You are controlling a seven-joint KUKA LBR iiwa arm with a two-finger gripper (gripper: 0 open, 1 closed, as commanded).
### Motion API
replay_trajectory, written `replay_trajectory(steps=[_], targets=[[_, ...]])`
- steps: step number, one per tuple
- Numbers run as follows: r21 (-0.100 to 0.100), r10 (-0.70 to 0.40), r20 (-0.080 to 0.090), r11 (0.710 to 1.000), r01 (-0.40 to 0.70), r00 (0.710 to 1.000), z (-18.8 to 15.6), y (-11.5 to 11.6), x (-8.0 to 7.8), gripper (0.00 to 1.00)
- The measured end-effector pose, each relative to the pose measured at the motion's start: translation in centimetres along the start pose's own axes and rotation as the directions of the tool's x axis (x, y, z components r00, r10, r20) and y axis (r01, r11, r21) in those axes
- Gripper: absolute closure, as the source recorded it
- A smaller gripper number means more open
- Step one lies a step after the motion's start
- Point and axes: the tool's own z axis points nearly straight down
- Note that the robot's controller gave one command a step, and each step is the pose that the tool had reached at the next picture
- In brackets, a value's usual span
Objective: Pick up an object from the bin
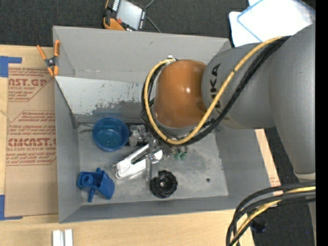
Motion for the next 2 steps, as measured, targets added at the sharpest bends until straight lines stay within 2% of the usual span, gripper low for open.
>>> replay_trajectory(steps=[1,2], targets=[[0.001,0.109,0.002,0.994,-0.109,0.994,-4.9,-1.1,-2.3,0.0],[0.0,-0.005,0.006,1.0,0.005,1.0,-6.5,-1.5,-2.8,0.0]])
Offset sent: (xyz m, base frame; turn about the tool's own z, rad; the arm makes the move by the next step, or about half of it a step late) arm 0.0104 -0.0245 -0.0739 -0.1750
